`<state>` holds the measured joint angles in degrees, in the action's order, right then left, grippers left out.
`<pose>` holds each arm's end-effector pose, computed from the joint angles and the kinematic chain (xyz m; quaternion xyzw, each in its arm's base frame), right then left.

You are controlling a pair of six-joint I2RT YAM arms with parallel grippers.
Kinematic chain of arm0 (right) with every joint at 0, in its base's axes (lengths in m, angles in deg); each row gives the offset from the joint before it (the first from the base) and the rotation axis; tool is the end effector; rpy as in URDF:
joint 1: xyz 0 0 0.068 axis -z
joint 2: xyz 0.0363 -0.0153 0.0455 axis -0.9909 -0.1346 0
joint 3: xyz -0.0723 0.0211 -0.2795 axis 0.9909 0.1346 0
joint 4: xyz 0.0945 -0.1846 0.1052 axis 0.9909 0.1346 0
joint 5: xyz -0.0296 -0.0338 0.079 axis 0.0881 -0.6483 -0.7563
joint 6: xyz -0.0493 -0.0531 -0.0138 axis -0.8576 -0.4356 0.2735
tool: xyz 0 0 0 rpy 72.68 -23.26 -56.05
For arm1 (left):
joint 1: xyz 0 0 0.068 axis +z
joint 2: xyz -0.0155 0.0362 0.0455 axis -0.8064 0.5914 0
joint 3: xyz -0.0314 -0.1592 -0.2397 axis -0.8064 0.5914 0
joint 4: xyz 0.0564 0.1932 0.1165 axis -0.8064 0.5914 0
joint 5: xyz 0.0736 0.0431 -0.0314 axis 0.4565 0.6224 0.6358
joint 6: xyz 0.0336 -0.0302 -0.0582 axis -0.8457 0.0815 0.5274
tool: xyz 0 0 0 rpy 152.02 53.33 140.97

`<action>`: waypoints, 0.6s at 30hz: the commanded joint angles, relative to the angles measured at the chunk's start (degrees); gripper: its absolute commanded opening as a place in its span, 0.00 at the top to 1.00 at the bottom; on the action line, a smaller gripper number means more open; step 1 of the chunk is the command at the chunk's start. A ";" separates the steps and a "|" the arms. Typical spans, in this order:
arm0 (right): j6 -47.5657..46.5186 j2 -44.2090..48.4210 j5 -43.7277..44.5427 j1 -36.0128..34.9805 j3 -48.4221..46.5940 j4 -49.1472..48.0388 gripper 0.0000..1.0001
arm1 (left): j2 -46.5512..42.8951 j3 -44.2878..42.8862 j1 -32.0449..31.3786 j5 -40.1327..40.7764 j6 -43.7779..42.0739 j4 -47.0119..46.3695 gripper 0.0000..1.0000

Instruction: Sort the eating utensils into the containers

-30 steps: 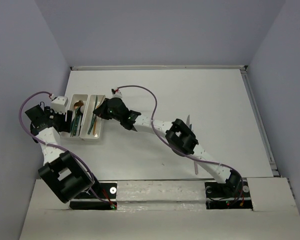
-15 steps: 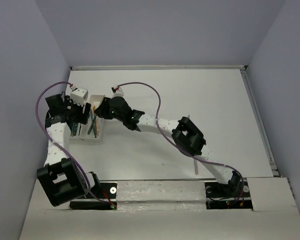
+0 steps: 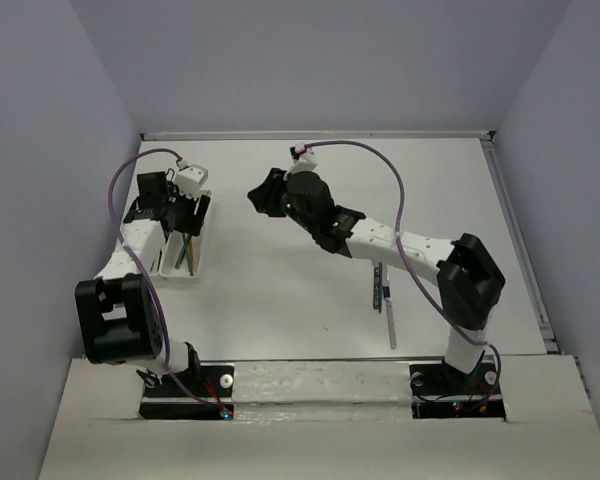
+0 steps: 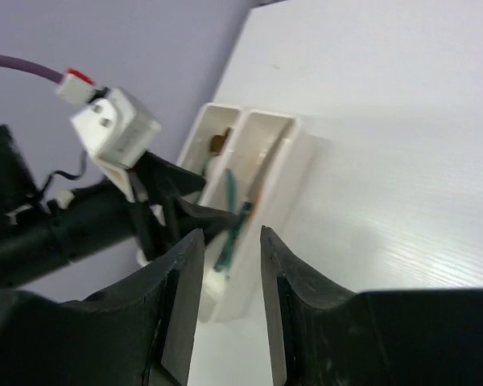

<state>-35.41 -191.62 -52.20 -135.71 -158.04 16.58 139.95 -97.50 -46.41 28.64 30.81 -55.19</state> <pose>0.2851 0.3610 0.3388 -0.0109 0.7606 0.4117 0.5018 0.3012 0.0193 0.2687 0.2427 0.8556 0.0041 0.4573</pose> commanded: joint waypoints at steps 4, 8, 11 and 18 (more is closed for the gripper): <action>-2.96 8.81 5.81 2.04 14.62 -1.50 0.60 | 6.23 -4.34 -2.59 7.62 3.63 -6.80 0.30; -4.10 11.02 6.34 2.56 17.89 -1.68 0.60 | 8.17 -5.49 -2.76 8.85 4.68 -8.47 0.38; -4.54 11.63 6.43 2.56 19.39 -1.68 0.60 | 9.67 -6.63 -3.03 9.29 5.12 -9.00 0.44; -5.16 12.16 6.61 2.56 21.32 -1.68 0.60 | 12.22 -7.42 -3.55 9.21 5.30 -9.88 0.51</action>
<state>-38.98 -182.27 -47.46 -132.96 -138.09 17.39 151.21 -102.77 -49.25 37.76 35.47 -63.17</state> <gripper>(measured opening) 0.395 0.497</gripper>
